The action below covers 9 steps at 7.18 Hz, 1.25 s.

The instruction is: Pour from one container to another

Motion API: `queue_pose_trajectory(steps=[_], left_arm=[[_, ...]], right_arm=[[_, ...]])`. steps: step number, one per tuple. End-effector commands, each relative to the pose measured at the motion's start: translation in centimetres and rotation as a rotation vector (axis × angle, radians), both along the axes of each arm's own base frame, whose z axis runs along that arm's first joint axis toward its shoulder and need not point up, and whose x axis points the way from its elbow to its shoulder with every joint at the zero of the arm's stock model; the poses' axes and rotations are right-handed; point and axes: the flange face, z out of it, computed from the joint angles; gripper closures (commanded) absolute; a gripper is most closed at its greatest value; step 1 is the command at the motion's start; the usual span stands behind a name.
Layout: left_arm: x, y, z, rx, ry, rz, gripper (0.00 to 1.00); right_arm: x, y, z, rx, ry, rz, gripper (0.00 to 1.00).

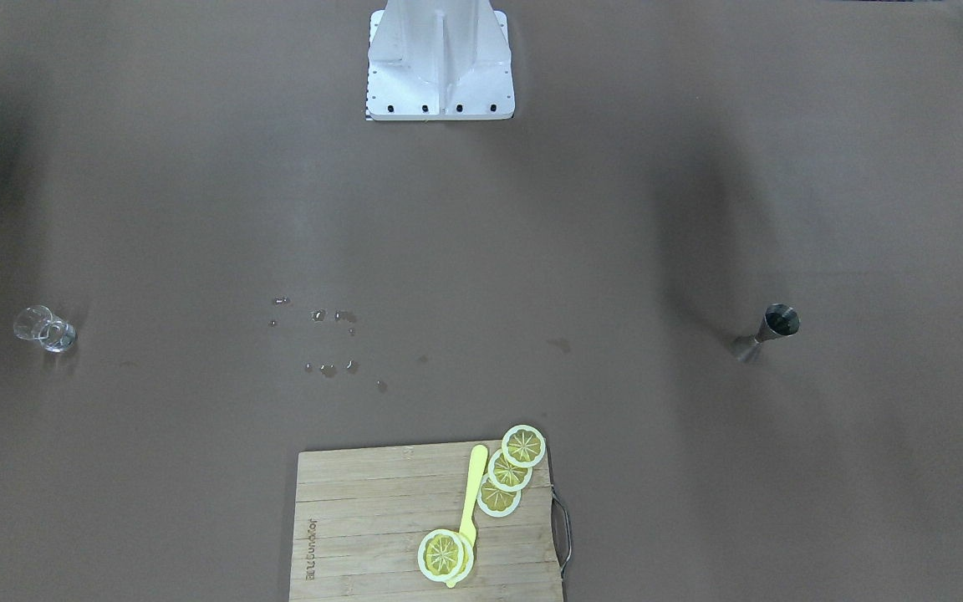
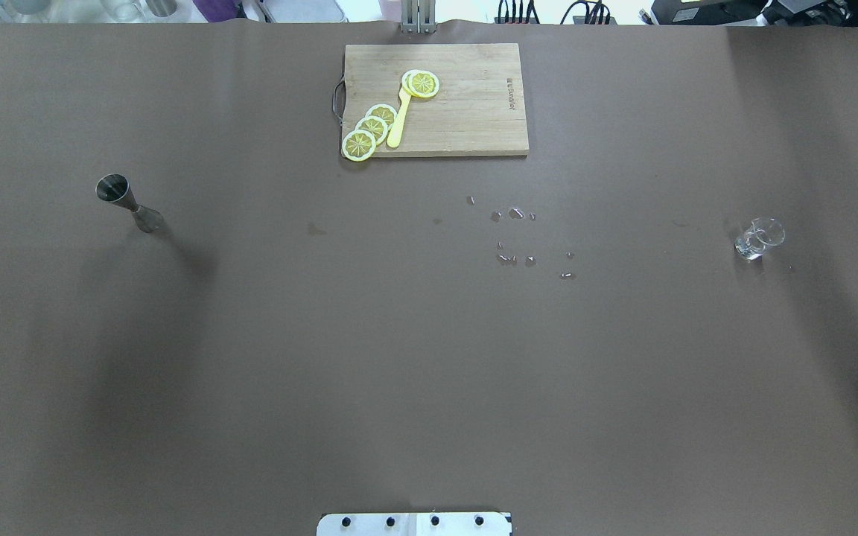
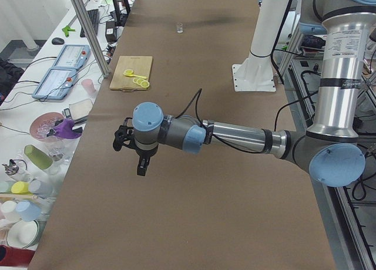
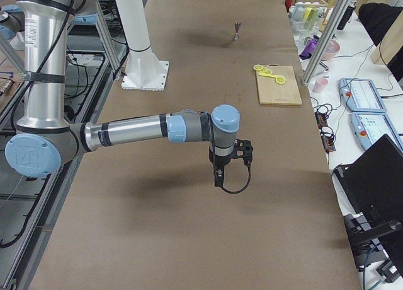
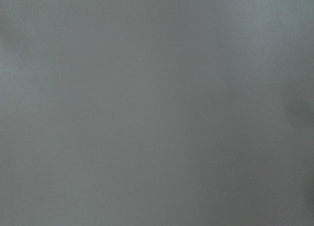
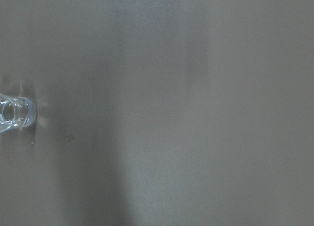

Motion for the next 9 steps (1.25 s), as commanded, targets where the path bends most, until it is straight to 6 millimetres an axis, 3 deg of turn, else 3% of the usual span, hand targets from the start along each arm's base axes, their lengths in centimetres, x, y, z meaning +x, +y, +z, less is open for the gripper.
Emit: queue_pose_trajectory(steps=[1, 2, 4, 6, 7, 8, 9], left_arm=[[3.4, -3.0, -5.3, -0.010, 0.054, -0.025, 0.02], [3.5, -4.2, -8.7, 0.017, 0.076, -0.045, 0.02], [5.4, -5.8, -12.6, 0.031, 0.099, -0.050, 0.02], [10.6, -6.6, -18.3, 0.050, 0.159, -0.053, 0.02], [12.9, -6.5, -21.8, 0.078, 0.159, -0.072, 0.02], [17.1, -5.4, -24.0, 0.131, 0.098, -0.118, 0.02], [20.0, -4.9, -24.8, 0.193, 0.064, -0.168, 0.02]], right_arm=[[-0.2, 0.0, -0.5, 0.007, -0.014, -0.002, 0.00], [-0.2, 0.0, -1.6, 0.031, -0.018, -0.005, 0.00], [-1.4, -1.2, -3.9, 0.072, -0.064, -0.027, 0.00], [-3.9, -0.9, -7.4, 0.142, -0.075, -0.083, 0.00], [-4.6, -0.7, -8.2, 0.158, -0.080, -0.101, 0.00], [-5.0, -0.7, -8.5, 0.165, -0.080, -0.108, 0.00], [-5.2, -0.7, -8.6, 0.172, -0.082, -0.113, 0.00]])
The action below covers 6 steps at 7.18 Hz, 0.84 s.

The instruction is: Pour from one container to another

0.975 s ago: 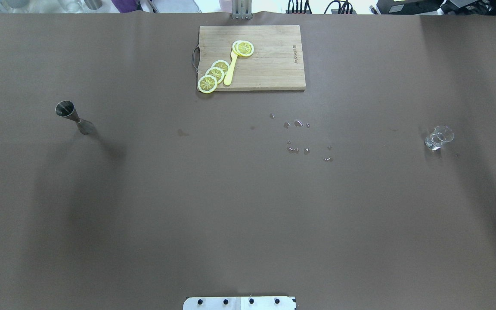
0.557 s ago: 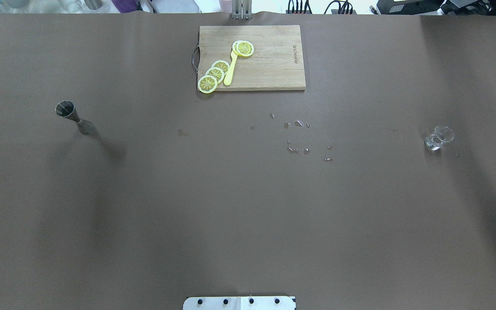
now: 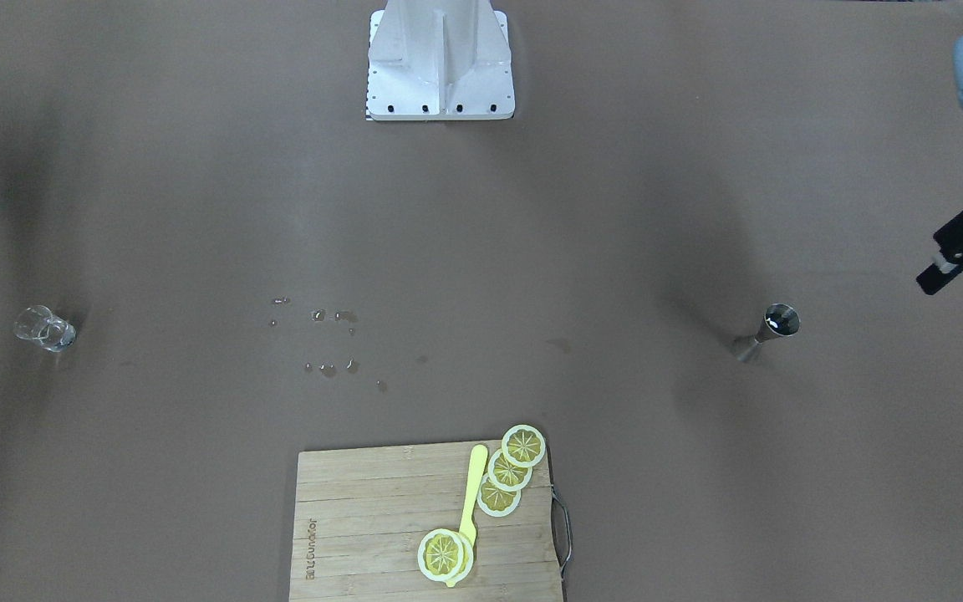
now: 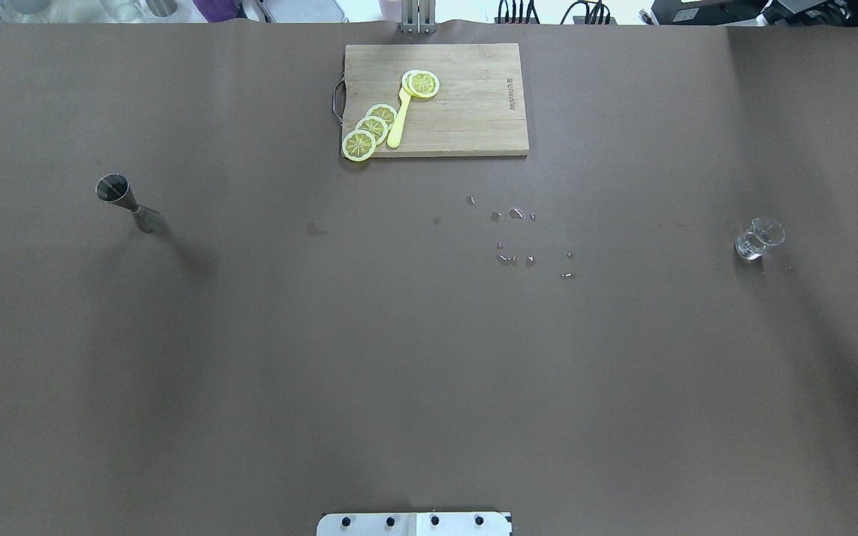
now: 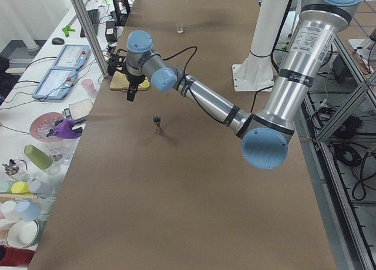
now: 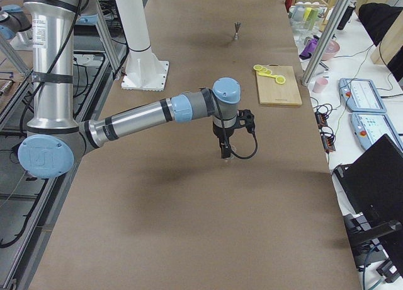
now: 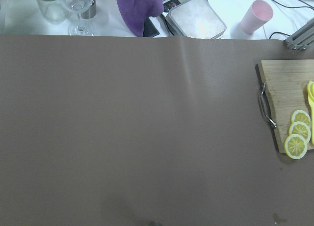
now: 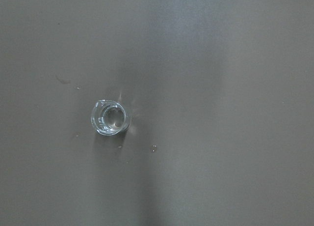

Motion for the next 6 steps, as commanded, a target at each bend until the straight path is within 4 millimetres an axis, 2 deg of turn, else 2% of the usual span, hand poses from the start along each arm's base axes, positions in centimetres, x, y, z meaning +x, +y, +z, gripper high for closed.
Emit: queue_pose_trajectory(steps=[1, 3, 4, 5, 6], left_arm=[[6.1, 2.1, -3.3, 0.108, -0.019, -0.127, 0.02], [10.5, 4.4, -4.8, 0.191, 0.029, -0.202, 0.02], [12.7, 6.3, -3.8, 0.235, 0.043, -0.251, 0.02], [15.0, 8.3, -1.7, 0.291, 0.034, -0.295, 0.02], [17.1, 10.3, 0.2, 0.314, 0.021, -0.346, 0.02]], right_arm=[[-1.0, -0.1, -0.8, 0.042, -0.003, -0.019, 0.00], [-0.9, 0.3, -0.6, 0.042, -0.007, -0.021, 0.00], [-0.9, 0.4, -0.3, 0.035, -0.010, -0.022, 0.00], [-1.0, 0.3, 0.0, 0.034, -0.005, -0.023, 0.00], [-3.6, 0.4, 0.0, 0.035, 0.002, -0.078, 0.00]])
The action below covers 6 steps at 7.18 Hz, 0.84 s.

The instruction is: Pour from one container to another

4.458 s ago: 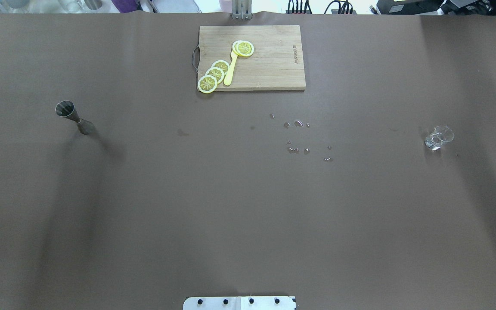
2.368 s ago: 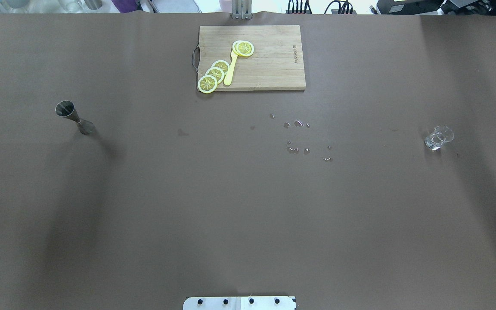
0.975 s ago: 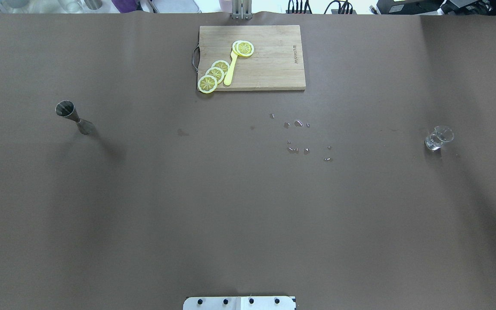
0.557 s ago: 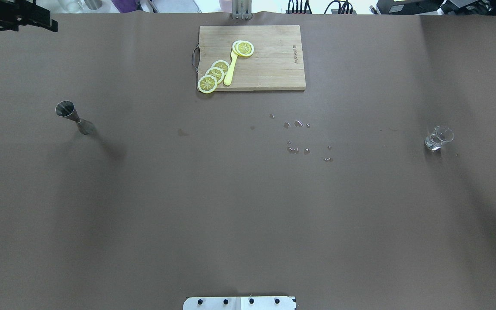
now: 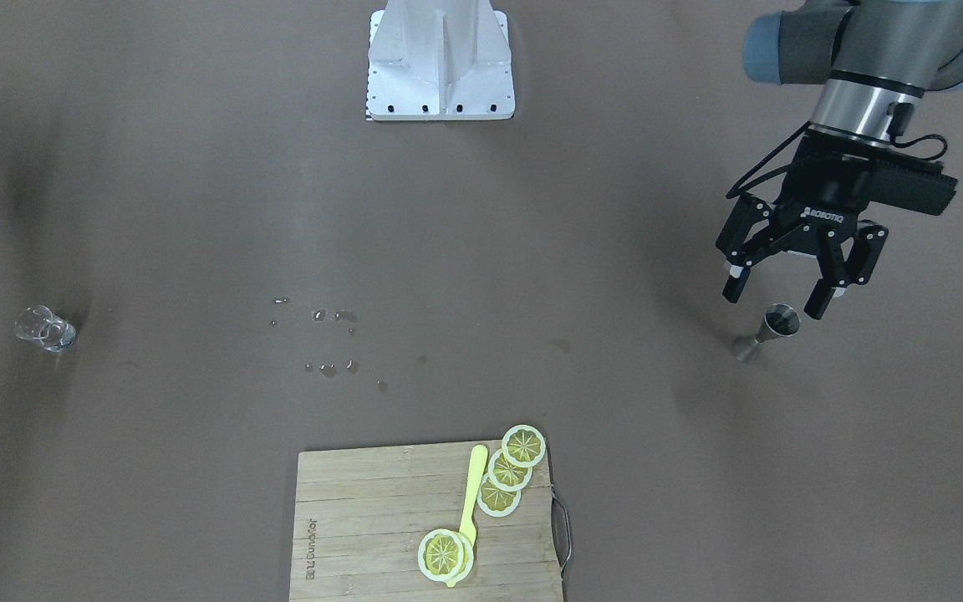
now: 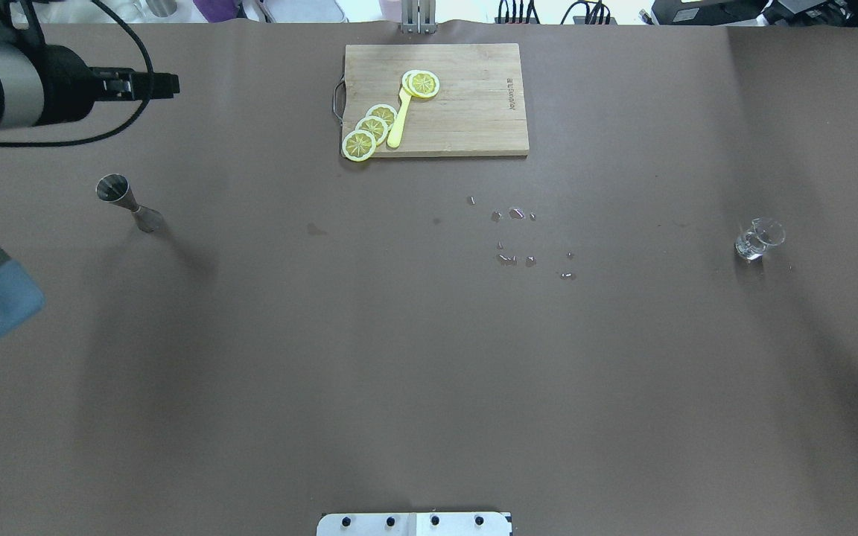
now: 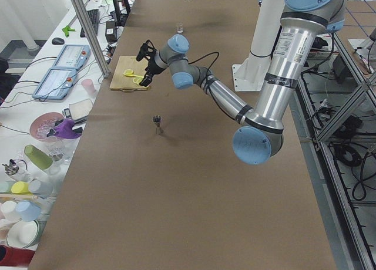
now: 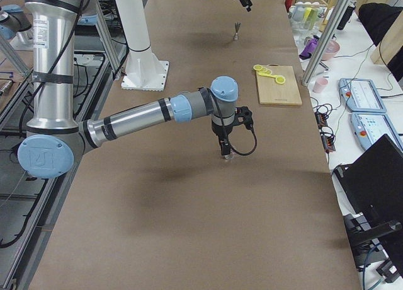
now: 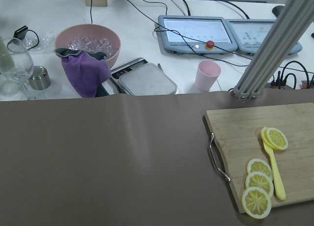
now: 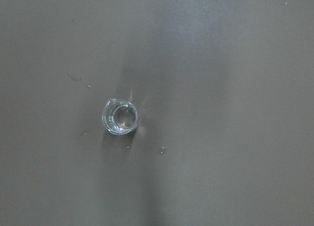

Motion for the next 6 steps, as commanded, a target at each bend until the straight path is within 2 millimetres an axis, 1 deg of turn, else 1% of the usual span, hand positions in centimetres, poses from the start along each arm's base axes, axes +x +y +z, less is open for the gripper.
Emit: queue_pose_trajectory(steps=[1, 2, 3, 4, 5, 6], left_arm=[[3.8, 4.3, 3.7, 0.048, 0.000, -0.093, 0.02], [4.9, 5.8, 4.7, 0.076, -0.012, -0.142, 0.02], [6.2, 7.7, 5.9, 0.114, -0.026, -0.202, 0.02], [7.1, 9.5, 7.0, 0.140, -0.032, -0.255, 0.02], [7.6, 11.3, 8.0, 0.163, -0.020, -0.297, 0.02], [7.5, 12.2, 8.2, 0.189, -0.007, -0.359, 0.02]], right_arm=[[-4.0, -0.1, 0.1, 0.021, 0.046, -0.076, 0.00], [-5.5, 0.0, 0.4, 0.040, 0.093, -0.103, 0.00], [-5.4, 0.3, 1.3, 0.126, 0.107, -0.214, 0.00], [-5.9, 0.1, 2.5, 0.146, 0.068, -0.270, 0.00], [-5.7, 1.4, 3.8, 0.192, 0.008, -0.286, 0.00], [-5.0, 3.4, 7.0, 0.270, -0.023, -0.282, 0.00]])
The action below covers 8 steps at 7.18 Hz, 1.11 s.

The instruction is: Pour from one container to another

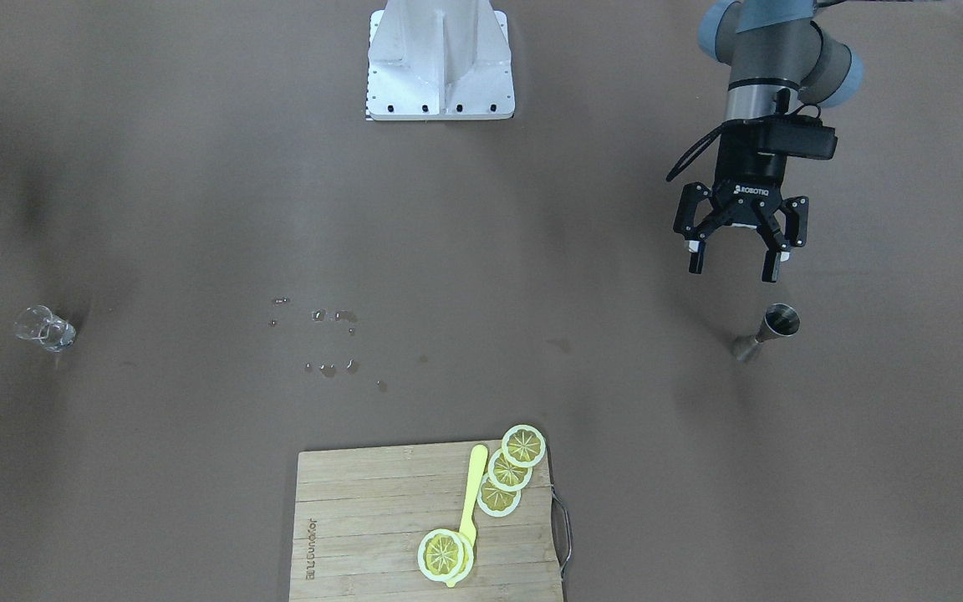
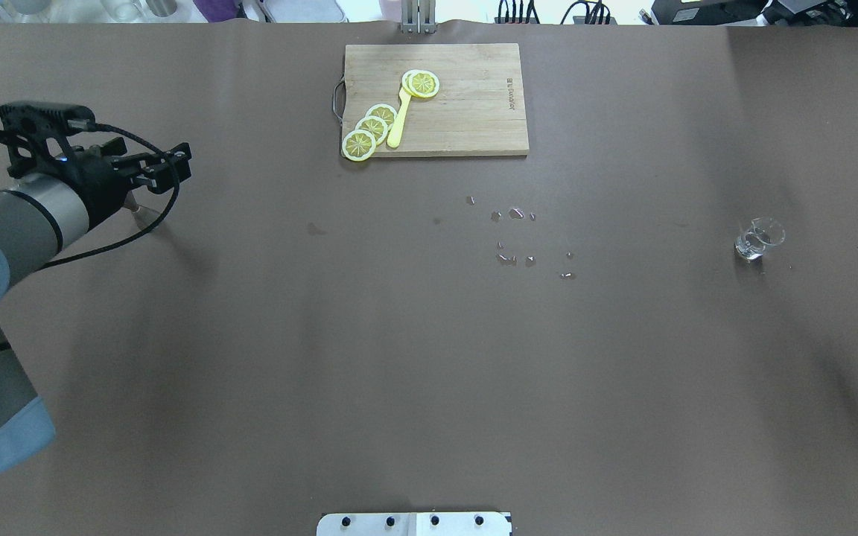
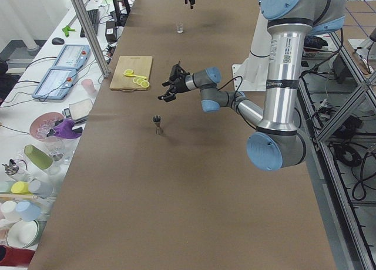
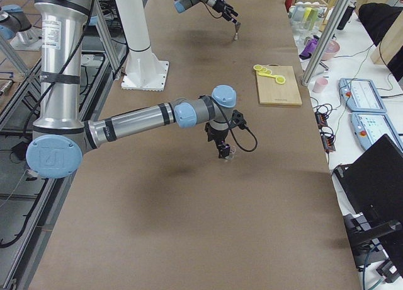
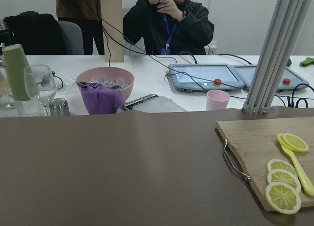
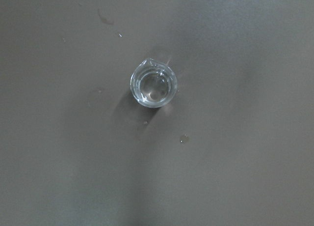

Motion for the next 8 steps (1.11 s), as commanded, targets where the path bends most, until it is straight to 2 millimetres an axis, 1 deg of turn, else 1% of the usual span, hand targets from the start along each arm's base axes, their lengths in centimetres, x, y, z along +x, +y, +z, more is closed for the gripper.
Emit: queue_pose_trajectory(steps=[1, 2, 3, 4, 5, 6, 7, 8], left_arm=[[-0.2, 1.5, 1.1, 0.054, 0.017, -0.132, 0.02], [-0.4, 1.1, 2.8, 0.073, 0.026, -0.187, 0.02], [-0.3, 0.6, 5.7, 0.083, 0.021, -0.240, 0.02], [0.1, 0.2, 8.2, 0.071, 0.027, -0.266, 0.02], [1.2, 0.3, 10.1, 0.038, 0.052, -0.269, 0.02], [2.4, 0.5, 11.9, 0.021, 0.058, -0.281, 0.02], [3.3, 0.5, 12.5, 0.029, 0.050, -0.308, 0.02], [4.0, 0.7, 12.8, 0.038, 0.060, -0.314, 0.02]], right_arm=[[0.9, 2.7, 7.1, 0.150, -0.127, -0.025, 0.00], [1.2, 3.0, 10.6, 0.212, -0.195, -0.027, 0.00], [1.0, 2.7, 10.4, 0.244, -0.227, 0.002, 0.00], [0.3, 0.4, 7.8, 0.322, -0.252, 0.006, 0.00], [-1.0, -3.2, 5.2, 0.380, -0.267, 0.009, 0.00], [-1.6, -4.7, 3.9, 0.374, -0.287, 0.039, 0.00], [-1.4, -4.4, 4.8, 0.444, -0.315, 0.049, 0.00], [-1.2, -4.2, 6.9, 0.480, -0.336, 0.105, 0.00]])
